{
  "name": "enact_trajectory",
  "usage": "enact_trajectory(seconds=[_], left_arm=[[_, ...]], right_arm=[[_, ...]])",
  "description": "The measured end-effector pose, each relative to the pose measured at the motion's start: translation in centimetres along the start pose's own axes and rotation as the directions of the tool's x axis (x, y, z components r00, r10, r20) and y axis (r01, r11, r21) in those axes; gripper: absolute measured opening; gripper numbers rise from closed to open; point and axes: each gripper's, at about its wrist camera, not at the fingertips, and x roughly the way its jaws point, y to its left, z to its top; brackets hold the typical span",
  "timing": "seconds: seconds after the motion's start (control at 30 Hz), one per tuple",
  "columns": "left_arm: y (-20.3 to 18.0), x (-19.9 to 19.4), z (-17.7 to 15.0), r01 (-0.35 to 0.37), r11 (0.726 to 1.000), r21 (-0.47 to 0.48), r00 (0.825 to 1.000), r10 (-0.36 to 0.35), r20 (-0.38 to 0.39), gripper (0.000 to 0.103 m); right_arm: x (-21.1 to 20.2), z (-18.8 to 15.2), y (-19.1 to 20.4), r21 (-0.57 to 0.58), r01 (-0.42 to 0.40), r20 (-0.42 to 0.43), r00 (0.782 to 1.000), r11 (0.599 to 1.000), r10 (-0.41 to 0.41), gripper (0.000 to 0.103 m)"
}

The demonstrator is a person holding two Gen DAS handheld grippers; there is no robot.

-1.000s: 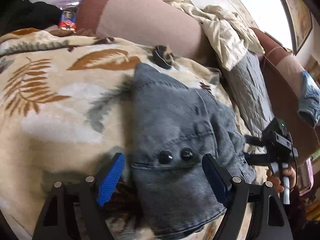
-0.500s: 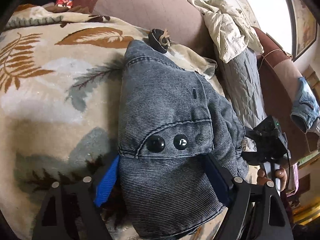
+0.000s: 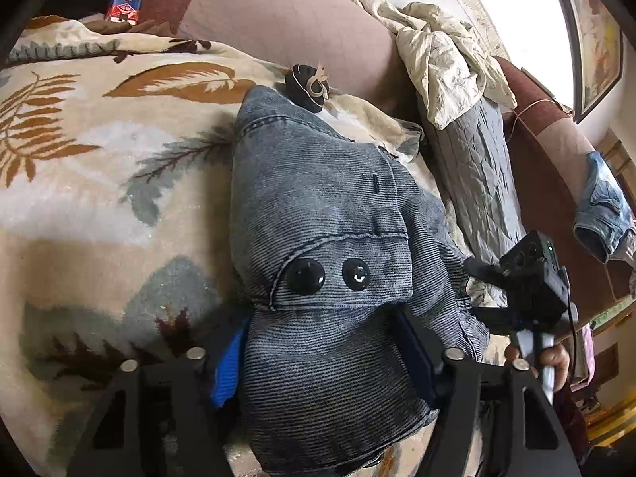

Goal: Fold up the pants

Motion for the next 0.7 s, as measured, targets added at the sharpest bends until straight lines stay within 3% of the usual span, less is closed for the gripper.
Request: enact_trajectory(seconds=[0.07, 0.13, 0.23, 0.4, 0.7], left_arm=[[-0.1, -0.1, 0.0, -0.006, 1.0, 0.004, 1.0, 0.006, 0.008, 0.061], [-0.3, -0.4, -0.1, -0.007, 1.0, 0.008, 1.0, 0.007, 0.02, 0.05], [-0.5, -0.9, 0.0, 0.0, 1.0, 0.008, 0.999, -0.001, 0.037, 0.042], [-0.9, -2.3, 0.4, 0.004, 1.0, 0.015, 0.997, -0.006, 0.077, 0.036], [-2.0, -6.2, 0.6, -0.021, 0.999, 0.038, 0.991, 0.016, 0.136, 0.033]], right_arm=[[0.2, -0.5, 1.0, -0.062, 0.071, 0.017, 0.997, 0.996, -0.07, 0.082], [0.4, -0.9, 2.0, -0.111, 0.14, 0.037, 0.99, 0.984, -0.136, 0.058], [0.2, -1.0, 2.8, -0.132, 0.163, 0.054, 0.986, 0.978, -0.157, 0.039], [-0.1, -1.0, 4.6, -0.179, 0.161, 0.105, 0.984, 0.971, -0.144, 0.028], [-1.6, -2.3, 7.5, -0.257, 0.125, 0.125, 0.988, 0.958, -0.095, 0.024]])
